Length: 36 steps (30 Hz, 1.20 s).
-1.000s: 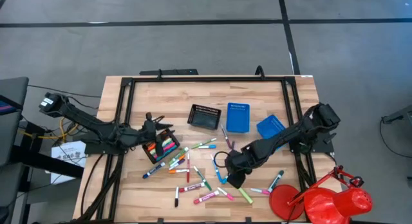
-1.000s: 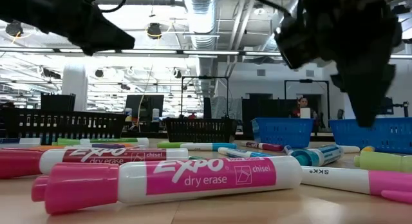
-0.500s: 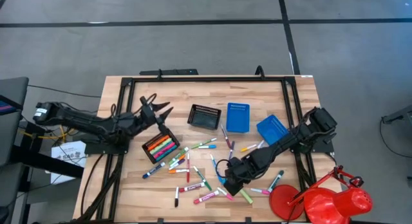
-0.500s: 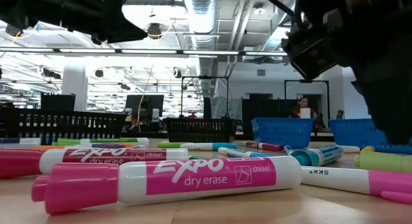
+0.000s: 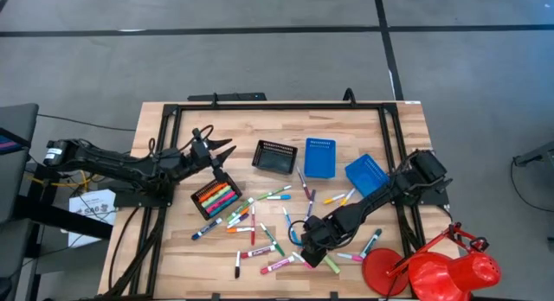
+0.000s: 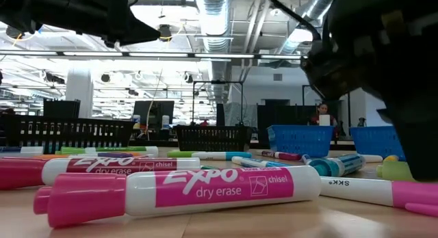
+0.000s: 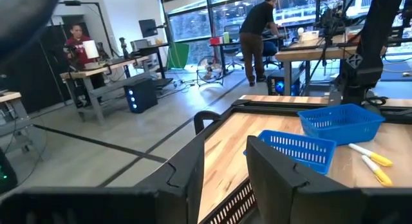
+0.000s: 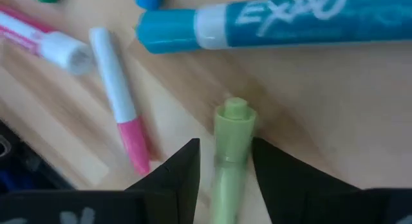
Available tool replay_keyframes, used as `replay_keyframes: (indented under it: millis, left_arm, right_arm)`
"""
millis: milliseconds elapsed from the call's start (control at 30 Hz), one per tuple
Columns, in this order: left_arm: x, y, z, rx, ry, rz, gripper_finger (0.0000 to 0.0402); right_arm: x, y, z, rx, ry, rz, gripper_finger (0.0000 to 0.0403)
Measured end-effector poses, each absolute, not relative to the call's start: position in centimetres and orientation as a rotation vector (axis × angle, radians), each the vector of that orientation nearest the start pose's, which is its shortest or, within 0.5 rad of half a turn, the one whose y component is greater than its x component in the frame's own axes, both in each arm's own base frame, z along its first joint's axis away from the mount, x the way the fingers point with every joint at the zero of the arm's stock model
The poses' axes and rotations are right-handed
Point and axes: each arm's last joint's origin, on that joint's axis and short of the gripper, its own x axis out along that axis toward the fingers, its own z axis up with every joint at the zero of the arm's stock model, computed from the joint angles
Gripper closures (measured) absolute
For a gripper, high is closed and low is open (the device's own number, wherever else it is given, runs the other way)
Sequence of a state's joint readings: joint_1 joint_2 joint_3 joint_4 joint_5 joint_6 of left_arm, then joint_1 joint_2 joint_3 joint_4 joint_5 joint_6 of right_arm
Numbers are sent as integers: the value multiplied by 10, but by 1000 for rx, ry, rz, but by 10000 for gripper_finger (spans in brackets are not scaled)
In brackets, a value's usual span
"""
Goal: Pick & Place Markers
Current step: Put the light green highlighter into the left black shelf
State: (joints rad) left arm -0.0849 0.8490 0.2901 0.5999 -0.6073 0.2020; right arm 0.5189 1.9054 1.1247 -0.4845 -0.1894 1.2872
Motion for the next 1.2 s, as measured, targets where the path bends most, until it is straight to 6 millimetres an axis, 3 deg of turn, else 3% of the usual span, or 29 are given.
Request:
replay_keyframes:
  millis: [133, 300, 467, 833, 1000, 1200]
  left_arm:
    - [177, 1, 227, 180, 5, 522, 289]
    - [177, 1, 228, 178, -2, 522, 289]
    - [177, 1, 228, 178, -2, 523, 289]
    - [177, 1, 228, 149, -10, 521, 289]
    - [179, -2, 228, 99, -30, 389, 289]
    - [186, -12, 220, 62, -6, 71, 289]
  right_arm:
    - [307, 175, 116, 792, 1500, -239, 269]
    - [310, 166, 117, 760, 1492, -214, 293]
    - [310, 162, 131, 736, 1421, -201, 363]
    - [318, 170, 166, 692, 1173, -25, 350]
    - [322, 160, 183, 352, 997, 44, 358]
    - [342, 138, 207, -73, 662, -94, 348]
